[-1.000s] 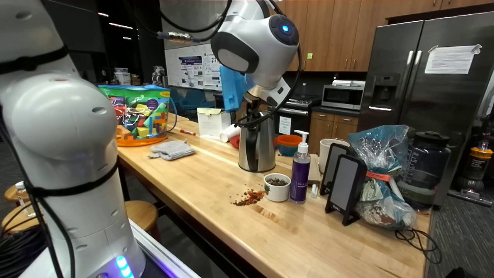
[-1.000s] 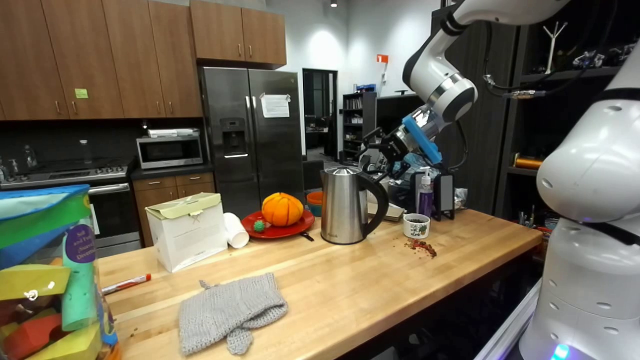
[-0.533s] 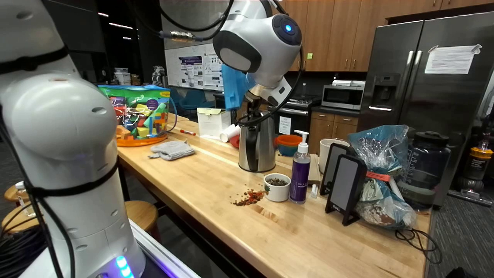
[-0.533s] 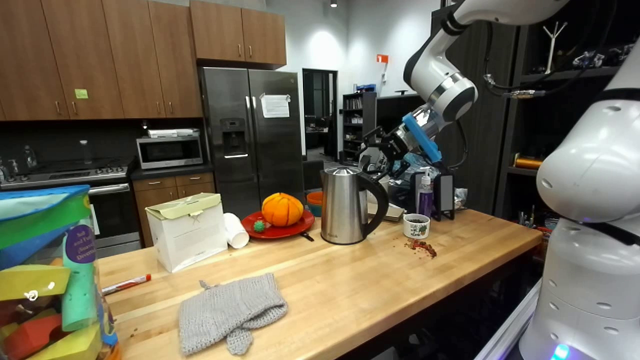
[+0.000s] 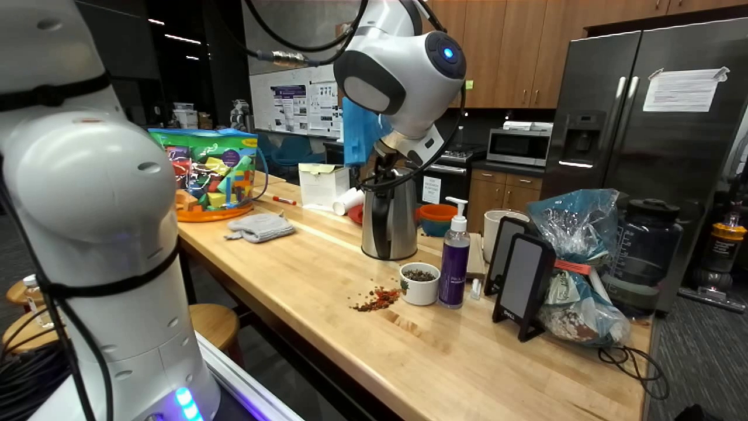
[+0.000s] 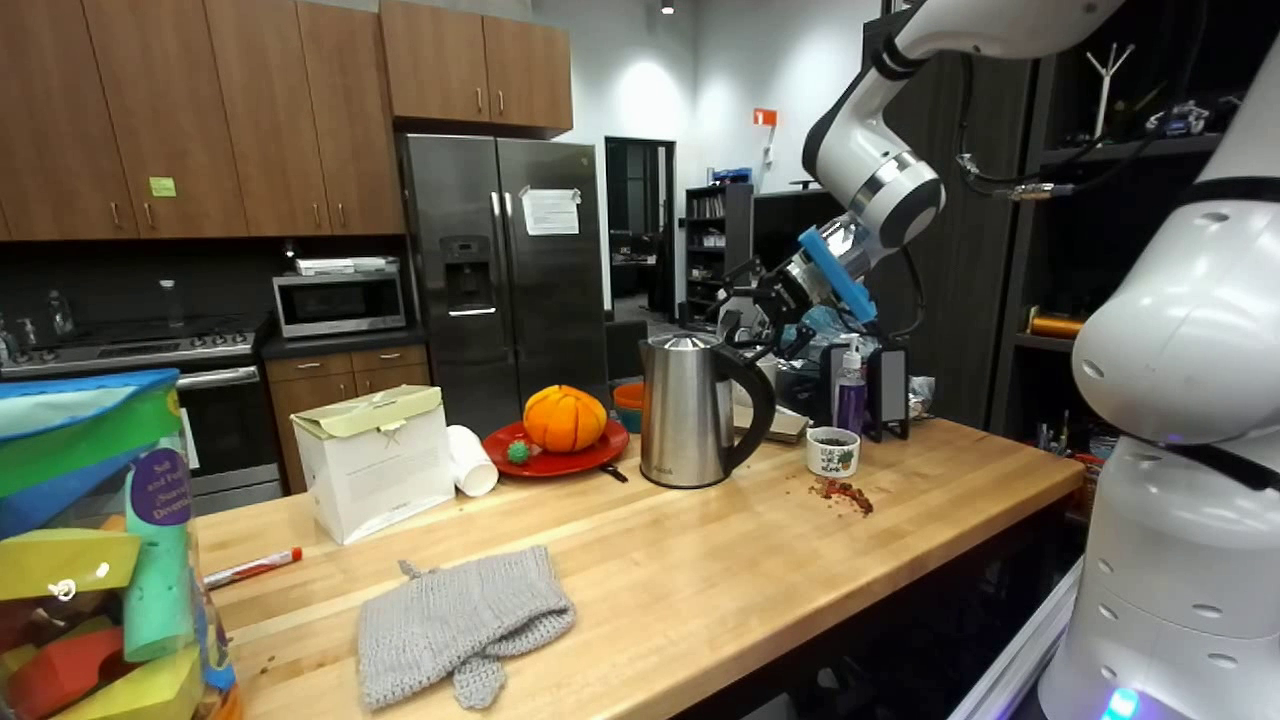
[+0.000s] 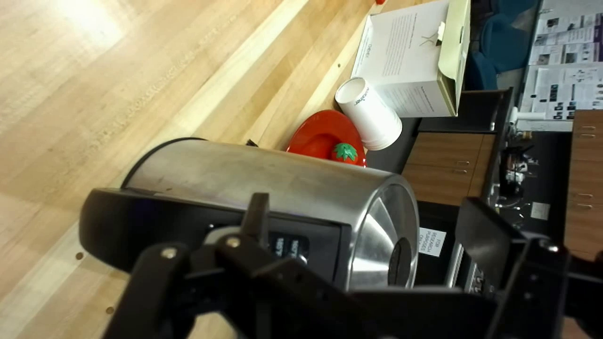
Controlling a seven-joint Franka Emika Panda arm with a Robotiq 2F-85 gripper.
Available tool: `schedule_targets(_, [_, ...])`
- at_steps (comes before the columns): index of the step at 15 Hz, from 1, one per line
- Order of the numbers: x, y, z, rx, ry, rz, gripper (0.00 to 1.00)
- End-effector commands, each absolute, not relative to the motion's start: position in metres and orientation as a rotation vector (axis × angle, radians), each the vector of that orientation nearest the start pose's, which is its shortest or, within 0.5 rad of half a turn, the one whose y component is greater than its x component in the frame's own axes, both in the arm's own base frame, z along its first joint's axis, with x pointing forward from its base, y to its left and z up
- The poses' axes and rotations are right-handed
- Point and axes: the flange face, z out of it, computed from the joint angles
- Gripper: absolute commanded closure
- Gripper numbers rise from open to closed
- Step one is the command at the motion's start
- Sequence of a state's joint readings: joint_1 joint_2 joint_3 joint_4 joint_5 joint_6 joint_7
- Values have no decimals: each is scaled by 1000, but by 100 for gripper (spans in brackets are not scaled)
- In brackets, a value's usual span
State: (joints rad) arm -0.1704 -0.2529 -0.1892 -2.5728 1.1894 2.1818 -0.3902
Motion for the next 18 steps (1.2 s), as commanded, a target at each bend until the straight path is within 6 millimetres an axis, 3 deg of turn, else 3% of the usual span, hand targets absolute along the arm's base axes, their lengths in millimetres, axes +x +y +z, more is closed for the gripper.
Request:
schedule_targets(1, [420, -123, 353, -2021, 858, -215, 0])
schedule_targets(18, [420, -159, 344, -1904, 907, -127, 0])
